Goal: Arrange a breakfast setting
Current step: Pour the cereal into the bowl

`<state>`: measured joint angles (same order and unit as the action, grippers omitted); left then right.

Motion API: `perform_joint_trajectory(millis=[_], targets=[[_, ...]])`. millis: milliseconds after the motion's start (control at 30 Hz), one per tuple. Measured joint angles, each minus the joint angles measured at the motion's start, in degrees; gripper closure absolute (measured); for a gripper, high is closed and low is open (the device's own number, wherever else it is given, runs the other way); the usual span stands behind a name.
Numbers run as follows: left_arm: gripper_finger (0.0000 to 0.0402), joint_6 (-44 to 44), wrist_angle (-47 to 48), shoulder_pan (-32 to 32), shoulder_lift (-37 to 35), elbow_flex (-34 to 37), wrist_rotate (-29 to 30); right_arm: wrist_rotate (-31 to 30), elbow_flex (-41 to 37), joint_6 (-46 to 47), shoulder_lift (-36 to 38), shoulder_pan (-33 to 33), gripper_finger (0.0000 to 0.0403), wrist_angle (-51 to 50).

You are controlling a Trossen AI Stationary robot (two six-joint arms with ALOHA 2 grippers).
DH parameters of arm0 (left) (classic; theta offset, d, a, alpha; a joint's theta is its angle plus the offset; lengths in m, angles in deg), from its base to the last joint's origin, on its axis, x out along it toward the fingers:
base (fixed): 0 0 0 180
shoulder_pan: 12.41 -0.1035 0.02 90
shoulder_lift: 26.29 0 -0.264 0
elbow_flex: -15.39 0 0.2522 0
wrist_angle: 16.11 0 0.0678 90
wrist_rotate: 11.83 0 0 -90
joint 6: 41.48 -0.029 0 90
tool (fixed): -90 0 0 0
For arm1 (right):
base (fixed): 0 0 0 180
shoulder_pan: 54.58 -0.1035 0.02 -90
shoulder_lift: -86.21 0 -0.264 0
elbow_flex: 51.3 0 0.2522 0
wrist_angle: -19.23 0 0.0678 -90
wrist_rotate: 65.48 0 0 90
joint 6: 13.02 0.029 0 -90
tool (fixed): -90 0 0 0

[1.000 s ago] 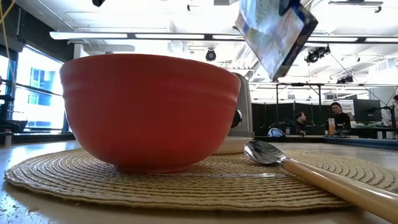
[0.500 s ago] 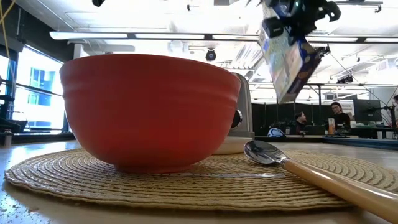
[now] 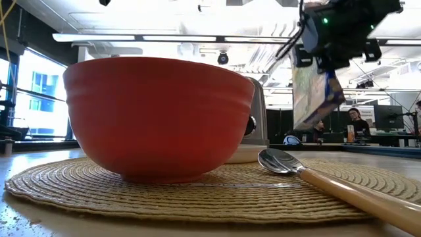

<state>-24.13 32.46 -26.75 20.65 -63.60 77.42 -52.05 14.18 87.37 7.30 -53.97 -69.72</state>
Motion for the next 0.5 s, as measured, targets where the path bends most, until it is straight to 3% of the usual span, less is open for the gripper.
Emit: perform_joint_trajectory(millis=[167,367,500], targets=[[0.0264,0.0,-2.43,0.02,0.0,0.0,0.0,0.7,-5.3,-1.53,0.17,-1.45,0.0403,8.43],[0.0264,0.0,-3.26,-0.01,0.0,0.0,0.22,5.57,-7.65,-13.33,0.17,-1.78,0.0403,16.29],[0.0264,-0.02,-3.26,0.01,0.17,0.0,1.52,5.62,-9.77,-16.74,0.17,-1.36,0.0403,22.8]])
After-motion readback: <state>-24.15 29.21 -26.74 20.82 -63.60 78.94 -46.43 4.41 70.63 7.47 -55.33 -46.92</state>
